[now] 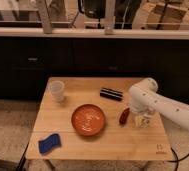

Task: Place the pepper in the ceramic bowl

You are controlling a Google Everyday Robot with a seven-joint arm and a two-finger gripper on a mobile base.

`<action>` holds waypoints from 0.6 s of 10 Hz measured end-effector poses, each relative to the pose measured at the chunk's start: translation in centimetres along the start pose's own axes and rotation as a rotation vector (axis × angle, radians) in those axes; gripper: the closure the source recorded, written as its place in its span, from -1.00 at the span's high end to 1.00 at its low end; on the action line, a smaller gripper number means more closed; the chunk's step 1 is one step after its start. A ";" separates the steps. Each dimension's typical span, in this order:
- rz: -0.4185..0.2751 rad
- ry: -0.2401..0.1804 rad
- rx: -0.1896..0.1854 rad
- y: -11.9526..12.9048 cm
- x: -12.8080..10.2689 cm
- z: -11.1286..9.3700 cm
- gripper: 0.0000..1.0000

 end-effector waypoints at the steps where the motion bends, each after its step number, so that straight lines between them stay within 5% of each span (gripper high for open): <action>1: -0.007 0.001 0.002 -0.2 -0.4 0.0 0.40; 3: -0.013 0.005 0.003 -0.4 -0.9 -0.1 0.25; 6: -0.023 0.005 0.005 -0.5 -0.4 0.1 0.57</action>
